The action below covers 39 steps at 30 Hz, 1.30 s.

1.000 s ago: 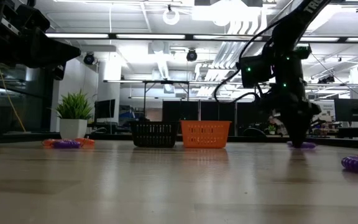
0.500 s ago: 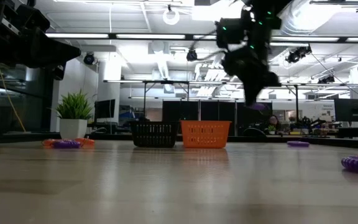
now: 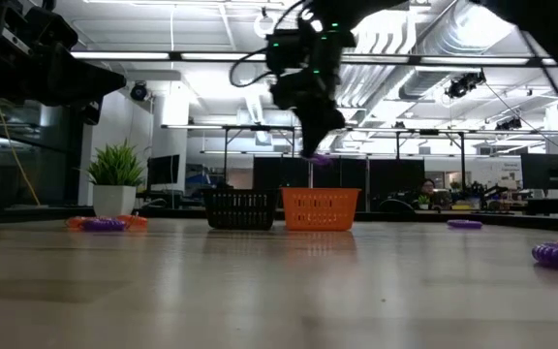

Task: Sort spring keychains into baskets
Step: Put the purple spring keychain into the black basket

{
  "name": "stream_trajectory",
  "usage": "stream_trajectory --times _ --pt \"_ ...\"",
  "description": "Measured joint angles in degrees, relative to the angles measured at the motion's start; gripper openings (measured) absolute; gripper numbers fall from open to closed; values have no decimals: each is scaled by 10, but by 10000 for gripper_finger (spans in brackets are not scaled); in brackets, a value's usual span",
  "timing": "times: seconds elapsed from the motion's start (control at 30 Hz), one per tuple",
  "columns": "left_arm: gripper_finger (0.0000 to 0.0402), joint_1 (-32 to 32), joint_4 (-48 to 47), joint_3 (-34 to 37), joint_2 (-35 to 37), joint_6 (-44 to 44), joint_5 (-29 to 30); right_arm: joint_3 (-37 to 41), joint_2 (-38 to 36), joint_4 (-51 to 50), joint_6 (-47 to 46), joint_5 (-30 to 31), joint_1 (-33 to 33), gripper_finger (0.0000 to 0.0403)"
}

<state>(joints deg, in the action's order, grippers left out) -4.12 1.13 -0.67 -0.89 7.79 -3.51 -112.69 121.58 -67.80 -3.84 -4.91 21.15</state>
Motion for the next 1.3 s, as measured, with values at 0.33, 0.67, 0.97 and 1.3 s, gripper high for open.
stream_trajectory --times 0.33,0.67,0.97,1.3 --pt "1 0 0 0 0 0 0 -163 118 -21 84 0 -25 15" --pt "1 0 0 0 0 0 0 -168 152 29 174 0 -42 16" --pt "1 0 0 0 0 0 1 -168 152 44 171 -1 -42 33" --pt "1 0 0 0 0 0 1 -168 151 40 169 2 -43 107"
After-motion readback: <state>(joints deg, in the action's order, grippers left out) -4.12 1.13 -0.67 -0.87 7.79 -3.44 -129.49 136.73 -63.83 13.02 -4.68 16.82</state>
